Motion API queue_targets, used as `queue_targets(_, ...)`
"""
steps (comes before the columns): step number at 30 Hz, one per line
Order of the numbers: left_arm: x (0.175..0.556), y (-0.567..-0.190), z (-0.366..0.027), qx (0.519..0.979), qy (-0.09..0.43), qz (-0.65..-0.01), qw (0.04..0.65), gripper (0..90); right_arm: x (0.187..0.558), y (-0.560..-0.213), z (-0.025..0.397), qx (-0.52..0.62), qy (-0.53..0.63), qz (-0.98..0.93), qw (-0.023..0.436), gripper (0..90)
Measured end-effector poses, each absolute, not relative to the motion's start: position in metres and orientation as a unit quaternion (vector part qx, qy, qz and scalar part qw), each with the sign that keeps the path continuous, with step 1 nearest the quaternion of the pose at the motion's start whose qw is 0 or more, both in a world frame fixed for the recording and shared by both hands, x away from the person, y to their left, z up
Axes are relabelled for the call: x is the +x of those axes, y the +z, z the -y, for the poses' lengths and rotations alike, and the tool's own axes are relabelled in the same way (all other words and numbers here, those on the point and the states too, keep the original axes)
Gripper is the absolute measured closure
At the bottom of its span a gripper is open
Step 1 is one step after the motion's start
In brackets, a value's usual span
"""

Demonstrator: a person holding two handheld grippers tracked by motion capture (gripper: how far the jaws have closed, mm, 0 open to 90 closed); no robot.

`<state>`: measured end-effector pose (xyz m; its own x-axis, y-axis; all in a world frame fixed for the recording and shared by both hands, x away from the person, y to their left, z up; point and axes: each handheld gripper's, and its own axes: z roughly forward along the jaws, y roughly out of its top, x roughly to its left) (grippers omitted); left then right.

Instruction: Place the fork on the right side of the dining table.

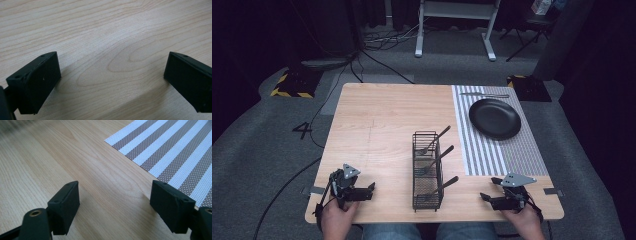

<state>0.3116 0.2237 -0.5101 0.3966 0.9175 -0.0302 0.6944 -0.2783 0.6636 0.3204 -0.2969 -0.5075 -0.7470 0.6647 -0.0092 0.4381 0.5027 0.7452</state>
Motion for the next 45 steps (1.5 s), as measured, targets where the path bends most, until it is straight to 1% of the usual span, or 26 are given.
queue_targets(12,0.312,-0.510,-0.224,0.778,0.183,-0.518,0.305,0.9,0.320,-0.507,0.298,0.323,0.382,-0.853,0.150,26.3)
queue_targets(13,0.312,-0.510,-0.224,0.778,0.183,-0.518,0.305,0.9,0.320,-0.507,0.298,0.325,0.382,-0.852,0.150,27.8)
queue_targets(14,0.312,-0.510,-0.224,0.778,0.183,-0.518,0.305,0.9,0.319,-0.505,0.297,0.326,0.376,-0.855,0.146,32.3)
queue_targets(15,0.312,-0.510,-0.224,0.778,0.183,-0.518,0.305,0.9,0.319,-0.505,0.297,0.326,0.376,-0.855,0.146,32.3)
queue_targets(17,0.312,-0.510,-0.224,0.778,0.183,-0.518,0.305,0.9,0.318,-0.502,0.296,0.326,0.373,-0.858,0.134,36.3)
queue_targets(21,0.312,-0.510,-0.224,0.778,0.183,-0.518,0.305,0.9,0.315,-0.493,0.295,0.330,0.377,-0.857,0.117,40.1)
queue_targets(24,0.312,-0.510,-0.224,0.778,0.183,-0.518,0.305,0.8,0.311,-0.481,0.294,0.340,0.391,-0.849,0.104,40.9)
queue_targets(28,0.312,-0.510,-0.224,0.778,0.183,-0.518,0.305,0.8,0.307,-0.470,0.292,0.336,0.402,-0.846,0.097,41.4)
queue_targets(35,0.312,-0.510,-0.224,0.778,0.183,-0.518,0.304,0.8,0.300,-0.442,0.283,0.317,0.408,-0.850,0.102,41.9)
queue_targets(39,0.312,-0.510,-0.224,0.778,0.183,-0.518,0.305,0.8,0.301,-0.431,0.282,0.318,0.414,-0.848,0.094,42.0)
queue_targets(45,0.312,-0.510,-0.224,0.778,0.183,-0.518,0.304,0.8,0.298,-0.418,0.277,0.310,0.415,-0.850,0.095,42.2)
